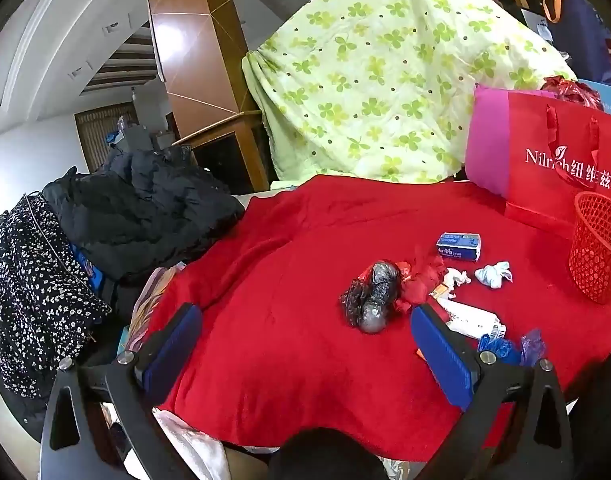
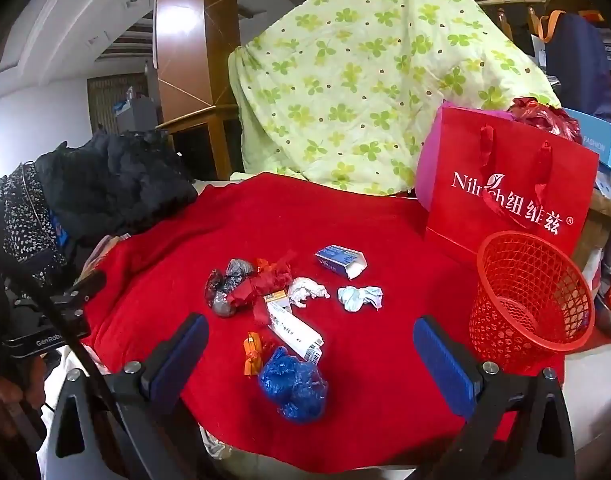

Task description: Collect trash

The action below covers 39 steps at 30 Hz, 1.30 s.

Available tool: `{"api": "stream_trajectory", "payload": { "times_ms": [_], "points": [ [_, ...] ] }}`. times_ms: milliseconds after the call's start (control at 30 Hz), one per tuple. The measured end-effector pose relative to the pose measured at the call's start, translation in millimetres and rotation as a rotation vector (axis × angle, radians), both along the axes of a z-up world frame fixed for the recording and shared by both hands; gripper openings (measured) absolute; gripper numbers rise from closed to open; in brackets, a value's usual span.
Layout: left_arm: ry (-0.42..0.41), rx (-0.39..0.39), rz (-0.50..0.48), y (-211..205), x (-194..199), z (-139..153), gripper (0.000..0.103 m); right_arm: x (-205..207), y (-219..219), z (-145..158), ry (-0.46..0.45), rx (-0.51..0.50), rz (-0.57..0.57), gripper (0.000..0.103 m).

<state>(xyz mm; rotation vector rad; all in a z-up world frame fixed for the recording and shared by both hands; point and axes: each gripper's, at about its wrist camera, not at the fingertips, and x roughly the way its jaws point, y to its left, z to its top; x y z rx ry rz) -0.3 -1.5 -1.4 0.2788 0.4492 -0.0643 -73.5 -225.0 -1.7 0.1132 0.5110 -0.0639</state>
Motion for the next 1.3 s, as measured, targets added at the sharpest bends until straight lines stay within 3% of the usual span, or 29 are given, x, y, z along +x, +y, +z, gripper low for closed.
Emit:
{"api": "stream_trajectory", "payload": {
  "times_ms": [900,1300],
  "points": [
    [0.071,0.058,-0.014,-10.6,7.5,-10.8,0.103,6.3,-6.2,-16.2,0.014,-0.013,-0.002,0.103],
    [0.06,0.037,-0.022,-14.2,10.6,-16.1,0.103,13.2,-4.8,-26.2,0.055,-0.008,0.018,0.103]
  ]
}}
